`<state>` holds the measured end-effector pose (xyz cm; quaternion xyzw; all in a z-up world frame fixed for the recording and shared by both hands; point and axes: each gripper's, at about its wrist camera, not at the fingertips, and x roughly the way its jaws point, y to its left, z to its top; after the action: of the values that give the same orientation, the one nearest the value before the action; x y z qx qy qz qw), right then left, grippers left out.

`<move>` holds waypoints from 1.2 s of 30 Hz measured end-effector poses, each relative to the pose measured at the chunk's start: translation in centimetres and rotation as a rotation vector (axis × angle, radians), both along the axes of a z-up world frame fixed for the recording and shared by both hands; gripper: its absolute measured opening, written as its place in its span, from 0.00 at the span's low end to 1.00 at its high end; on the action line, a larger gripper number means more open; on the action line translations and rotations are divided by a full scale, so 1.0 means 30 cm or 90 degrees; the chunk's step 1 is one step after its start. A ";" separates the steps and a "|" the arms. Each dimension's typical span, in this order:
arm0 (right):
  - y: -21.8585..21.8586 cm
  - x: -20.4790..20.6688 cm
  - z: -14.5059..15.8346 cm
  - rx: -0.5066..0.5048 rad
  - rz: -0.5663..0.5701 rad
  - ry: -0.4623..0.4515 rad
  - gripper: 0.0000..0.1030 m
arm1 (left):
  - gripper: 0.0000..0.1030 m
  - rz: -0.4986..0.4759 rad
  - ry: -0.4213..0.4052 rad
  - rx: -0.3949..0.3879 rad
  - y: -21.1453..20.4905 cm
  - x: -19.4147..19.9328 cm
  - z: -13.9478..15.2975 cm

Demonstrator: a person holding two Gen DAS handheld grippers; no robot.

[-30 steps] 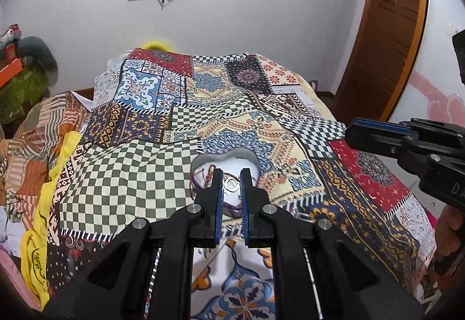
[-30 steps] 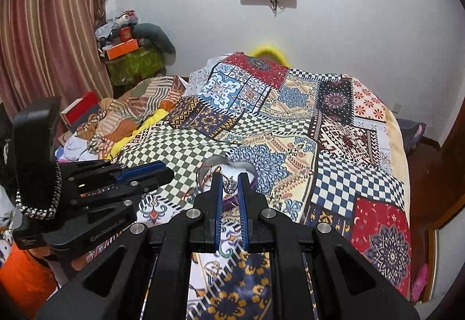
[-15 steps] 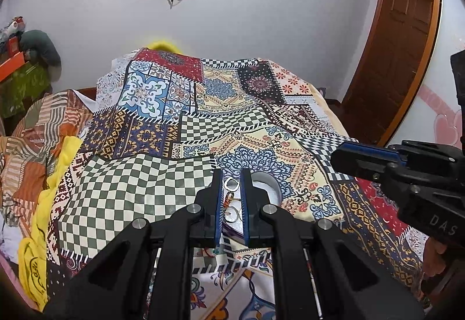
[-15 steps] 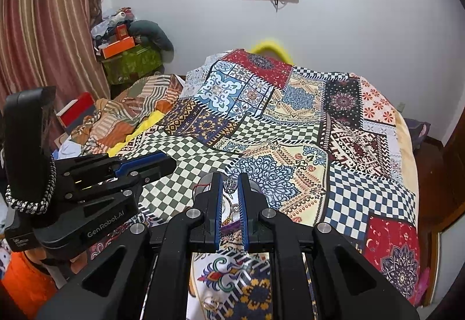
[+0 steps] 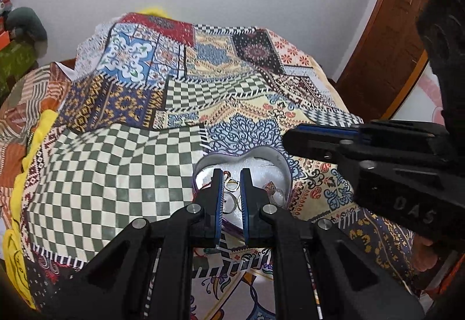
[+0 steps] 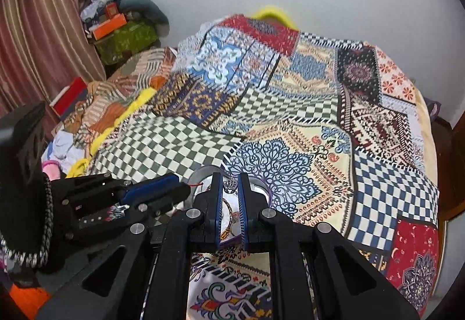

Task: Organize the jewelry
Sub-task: 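Carry both items over the heart tin and open both tools to drop them, then grasp the red bracelet beside the tin with the left tool while the right tool grasps a gold ring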

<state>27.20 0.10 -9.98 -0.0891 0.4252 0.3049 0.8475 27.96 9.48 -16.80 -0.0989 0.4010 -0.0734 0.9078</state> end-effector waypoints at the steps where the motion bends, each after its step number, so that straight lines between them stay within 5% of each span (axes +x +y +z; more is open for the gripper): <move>1: 0.006 0.009 -0.013 -0.006 0.002 0.008 0.09 | 0.09 -0.001 0.005 -0.003 -0.002 0.007 -0.009; 10: 0.009 0.081 -0.092 -0.016 -0.006 0.079 0.09 | 0.09 -0.017 0.033 -0.012 -0.031 0.030 -0.055; 18: 0.009 0.091 -0.105 -0.020 -0.011 0.086 0.09 | 0.09 -0.013 0.028 0.003 -0.042 0.018 -0.044; 23: -0.003 0.091 -0.091 -0.012 -0.009 0.093 0.17 | 0.19 -0.016 0.020 0.013 -0.047 0.002 -0.017; 25: -0.010 0.080 -0.080 -0.011 -0.012 0.086 0.26 | 0.20 -0.012 0.014 0.022 -0.050 -0.009 -0.003; 33: -0.072 -0.011 0.012 -0.003 -0.020 0.017 0.27 | 0.21 -0.001 -0.008 0.037 -0.031 -0.079 0.059; 36: -0.103 -0.063 0.043 0.001 -0.014 -0.007 0.35 | 0.25 0.005 -0.013 0.044 -0.024 -0.105 0.072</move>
<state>25.31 -2.99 -8.70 -0.0856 0.4212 0.2955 0.8532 24.79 8.77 -14.64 -0.0685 0.3933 -0.0570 0.9151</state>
